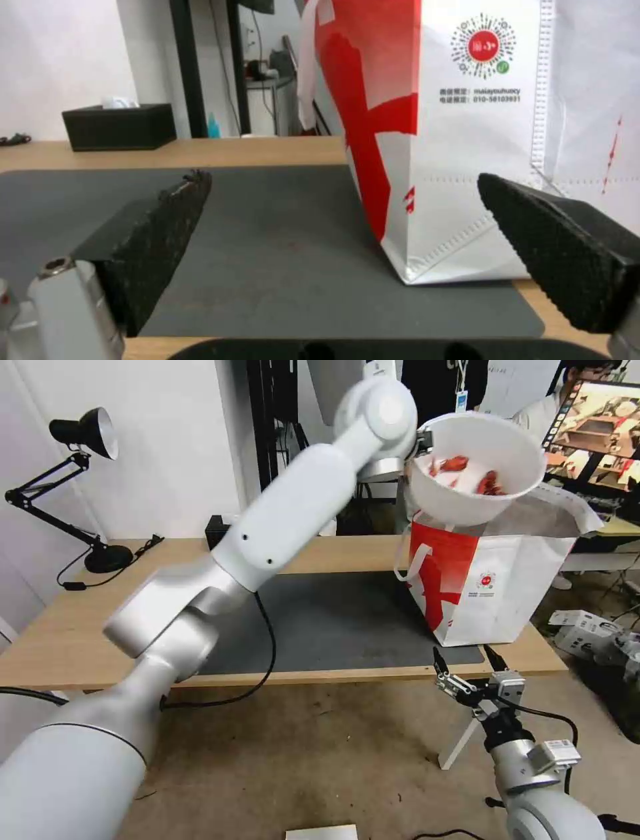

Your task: Pick up the trash from the table and place it into the takeout bag.

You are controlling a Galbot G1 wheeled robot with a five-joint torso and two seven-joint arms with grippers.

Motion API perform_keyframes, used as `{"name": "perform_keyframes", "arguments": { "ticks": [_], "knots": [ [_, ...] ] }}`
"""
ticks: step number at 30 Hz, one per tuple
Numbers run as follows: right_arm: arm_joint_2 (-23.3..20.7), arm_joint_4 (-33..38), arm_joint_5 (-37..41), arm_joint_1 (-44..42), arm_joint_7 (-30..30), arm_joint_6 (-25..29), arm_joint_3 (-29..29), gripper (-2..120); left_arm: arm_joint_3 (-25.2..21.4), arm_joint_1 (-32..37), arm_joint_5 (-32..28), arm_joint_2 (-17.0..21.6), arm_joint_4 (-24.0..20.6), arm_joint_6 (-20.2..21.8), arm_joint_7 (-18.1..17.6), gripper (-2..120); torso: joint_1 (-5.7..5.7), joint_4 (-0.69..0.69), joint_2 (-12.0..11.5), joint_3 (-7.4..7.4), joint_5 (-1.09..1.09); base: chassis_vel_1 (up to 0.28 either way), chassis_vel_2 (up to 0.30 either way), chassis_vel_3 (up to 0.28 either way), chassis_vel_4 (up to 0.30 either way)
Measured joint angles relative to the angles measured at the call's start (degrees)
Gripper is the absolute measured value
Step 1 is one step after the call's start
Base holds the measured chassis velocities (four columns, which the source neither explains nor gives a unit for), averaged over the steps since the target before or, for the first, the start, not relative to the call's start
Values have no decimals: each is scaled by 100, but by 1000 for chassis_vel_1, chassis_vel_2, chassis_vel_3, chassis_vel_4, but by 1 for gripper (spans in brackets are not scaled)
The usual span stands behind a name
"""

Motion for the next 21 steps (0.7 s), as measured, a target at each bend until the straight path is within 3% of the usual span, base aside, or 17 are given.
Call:
{"name": "perform_keyframes", "arguments": {
  "ticks": [6,10,15,21],
  "knots": [
    [52,-32,-10,-5,10,-12,-4,100,438,138,802,2,110,-551,946,0,0,2,0,0,-1,0,0,0,0],
    [90,-37,-17,-2,16,-16,-4,100,631,273,1010,11,102,-758,1325,0,0,2,0,0,-1,0,0,0,0],
    [169,-34,-50,-13,20,-17,-3,100,826,331,1176,18,85,-803,1485,0,0,1,0,0,-1,0,0,0,0],
    [297,2,-145,-59,23,-17,7,100,937,333,1168,26,71,-435,1513,0,0,2,0,0,-2,0,0,0,0]
  ]
}}
